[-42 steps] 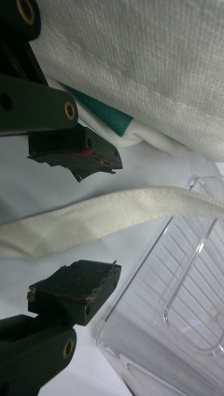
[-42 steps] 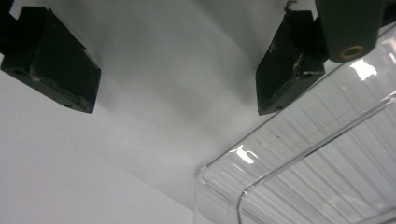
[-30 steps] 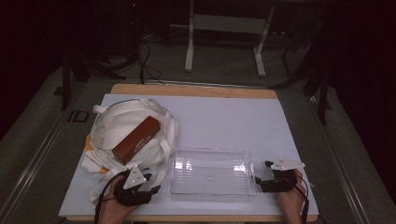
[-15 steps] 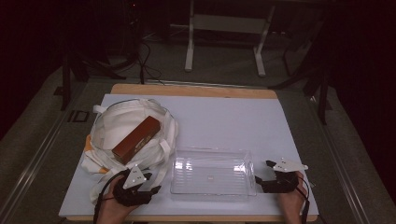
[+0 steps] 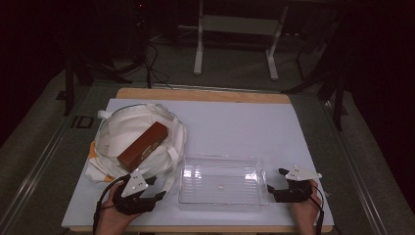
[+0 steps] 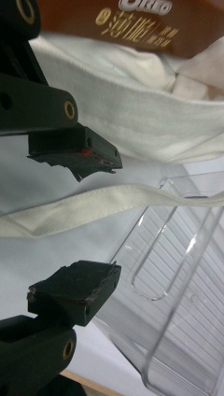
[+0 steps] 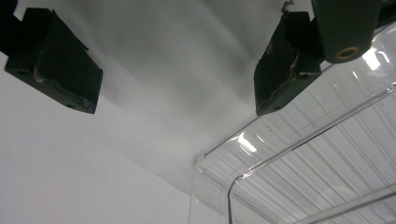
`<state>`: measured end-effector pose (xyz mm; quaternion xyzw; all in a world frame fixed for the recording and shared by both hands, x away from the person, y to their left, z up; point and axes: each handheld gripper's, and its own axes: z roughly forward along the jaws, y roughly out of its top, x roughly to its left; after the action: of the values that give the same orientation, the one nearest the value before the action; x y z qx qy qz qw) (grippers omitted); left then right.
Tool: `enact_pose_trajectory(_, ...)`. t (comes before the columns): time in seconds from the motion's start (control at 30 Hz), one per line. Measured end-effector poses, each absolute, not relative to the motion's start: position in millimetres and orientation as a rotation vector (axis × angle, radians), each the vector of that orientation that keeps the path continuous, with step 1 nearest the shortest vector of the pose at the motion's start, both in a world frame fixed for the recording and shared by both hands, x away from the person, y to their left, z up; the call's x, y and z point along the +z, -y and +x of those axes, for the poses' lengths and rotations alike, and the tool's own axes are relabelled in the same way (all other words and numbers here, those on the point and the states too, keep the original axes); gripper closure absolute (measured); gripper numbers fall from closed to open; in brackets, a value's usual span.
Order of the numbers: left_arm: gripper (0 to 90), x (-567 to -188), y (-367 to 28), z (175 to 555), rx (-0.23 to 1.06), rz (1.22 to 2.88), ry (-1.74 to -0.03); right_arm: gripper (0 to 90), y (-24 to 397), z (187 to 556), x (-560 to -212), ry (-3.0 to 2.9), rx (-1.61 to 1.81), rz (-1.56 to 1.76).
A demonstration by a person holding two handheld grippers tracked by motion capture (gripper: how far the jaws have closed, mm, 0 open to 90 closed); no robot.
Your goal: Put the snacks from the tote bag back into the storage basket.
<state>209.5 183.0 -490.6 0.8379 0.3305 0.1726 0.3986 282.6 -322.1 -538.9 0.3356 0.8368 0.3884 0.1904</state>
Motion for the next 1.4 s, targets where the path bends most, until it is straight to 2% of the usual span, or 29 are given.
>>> enact_pose_trajectory(0.67, 43.4, -439, -202, 214, 0.563, 2.076, -0.828, 15.6, 321, 283, -539, -2.352, 1.084, 0.944)
enact_pose_trajectory(1.4, 41.9, -430, -228, 251, 0.617, 2.065, -0.998, 15.5, 320, 283, -540, -2.355, 1.065, 0.94)
